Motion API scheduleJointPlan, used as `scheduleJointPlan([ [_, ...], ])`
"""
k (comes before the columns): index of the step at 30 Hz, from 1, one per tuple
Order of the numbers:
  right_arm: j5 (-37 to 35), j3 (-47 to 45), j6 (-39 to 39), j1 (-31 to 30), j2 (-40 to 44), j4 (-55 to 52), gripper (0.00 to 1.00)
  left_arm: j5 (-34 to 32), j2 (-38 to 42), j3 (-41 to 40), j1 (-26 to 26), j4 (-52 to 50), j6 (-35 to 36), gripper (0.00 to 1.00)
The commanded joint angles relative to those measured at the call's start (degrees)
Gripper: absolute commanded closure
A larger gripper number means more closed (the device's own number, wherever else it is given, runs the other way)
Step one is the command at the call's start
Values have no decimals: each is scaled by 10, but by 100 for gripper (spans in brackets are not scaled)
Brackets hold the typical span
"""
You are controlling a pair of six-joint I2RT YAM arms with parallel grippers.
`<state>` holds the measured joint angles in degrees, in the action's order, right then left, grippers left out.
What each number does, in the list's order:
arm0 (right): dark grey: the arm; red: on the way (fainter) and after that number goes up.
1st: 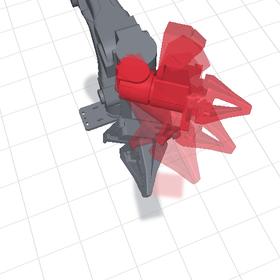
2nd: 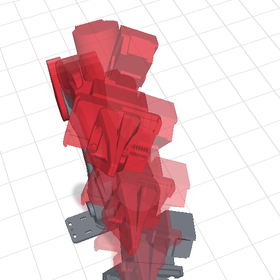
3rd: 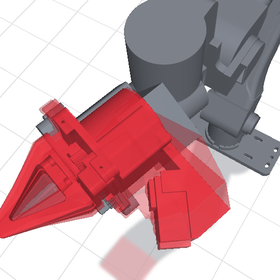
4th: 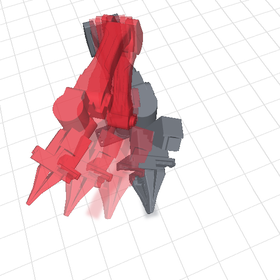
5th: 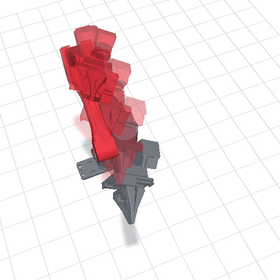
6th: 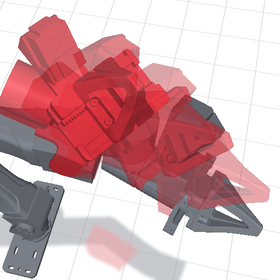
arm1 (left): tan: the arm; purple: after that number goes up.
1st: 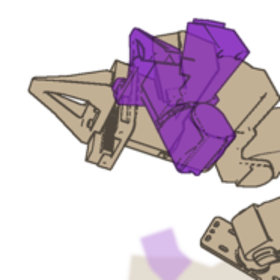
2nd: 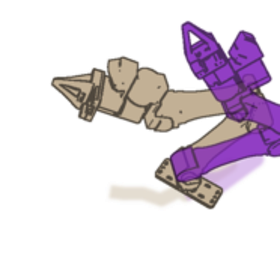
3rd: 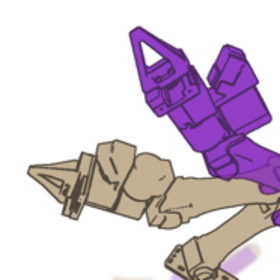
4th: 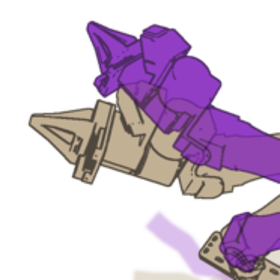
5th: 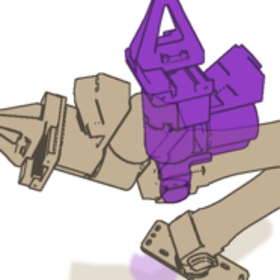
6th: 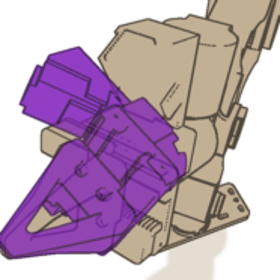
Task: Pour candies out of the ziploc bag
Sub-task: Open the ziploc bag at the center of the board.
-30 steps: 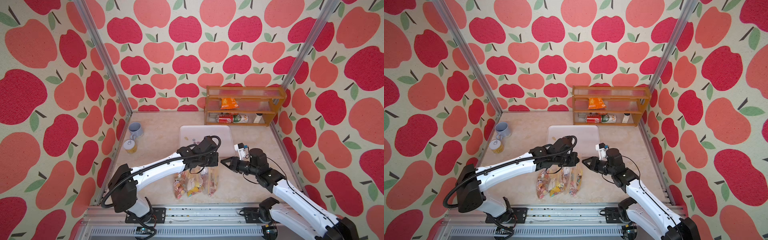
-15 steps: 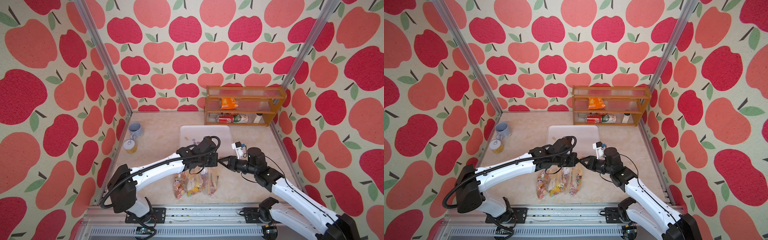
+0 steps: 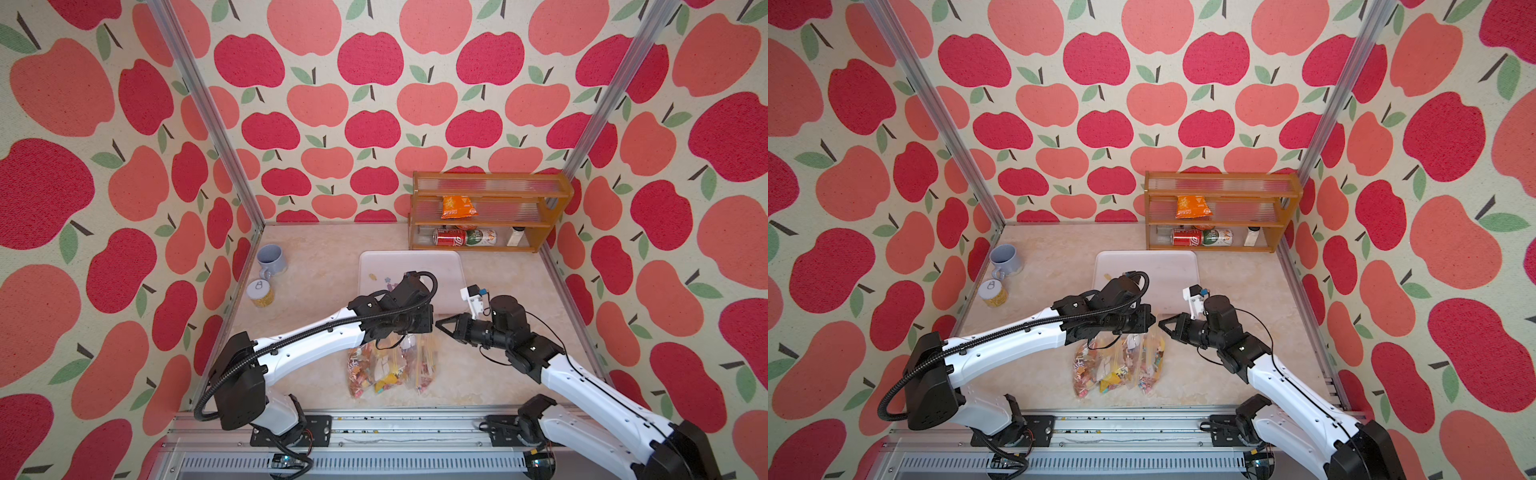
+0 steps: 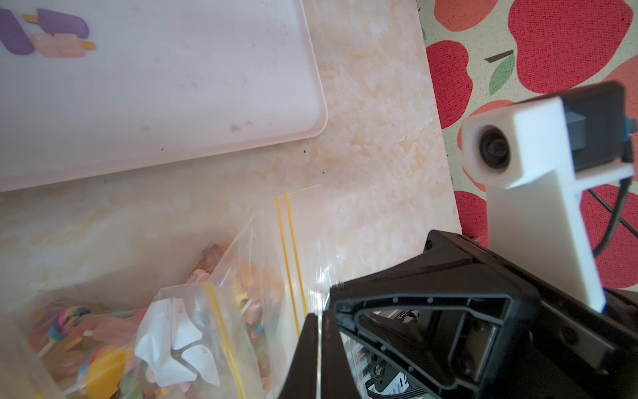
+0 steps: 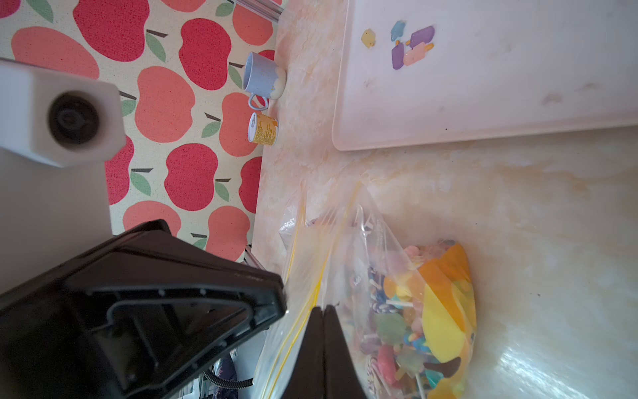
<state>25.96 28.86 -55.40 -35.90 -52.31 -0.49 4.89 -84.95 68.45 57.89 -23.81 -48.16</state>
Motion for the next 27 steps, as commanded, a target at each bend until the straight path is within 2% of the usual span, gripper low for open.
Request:
scheduleJointPlan([
  [1,-10,6,6,-3,5,-8,100,-15,24,-10,-2,5,-4,100],
  [7,-31,19,22,-3,28,-51,100,-24,38,-19,-1,-4,-1,100],
  [11,-32,27,29,-3,38,-63,100,-6,47,-24,0,11,8,100],
  [12,-28,28,29,-3,36,-61,100,0,46,-21,2,16,12,88],
  [13,-25,29,28,-2,33,-57,100,8,44,-16,5,20,21,71],
  [14,-22,27,26,-3,31,-50,100,14,39,-7,8,18,26,61],
  [16,-11,23,15,-4,24,-25,100,19,21,18,17,4,40,44],
  [18,-3,22,9,-5,16,-9,100,28,4,38,23,-9,49,34],
  [22,-1,28,8,-7,11,-5,100,33,-23,56,28,-28,51,34],
  [27,-4,29,6,-7,14,-5,100,39,-30,55,30,-34,53,43],
])
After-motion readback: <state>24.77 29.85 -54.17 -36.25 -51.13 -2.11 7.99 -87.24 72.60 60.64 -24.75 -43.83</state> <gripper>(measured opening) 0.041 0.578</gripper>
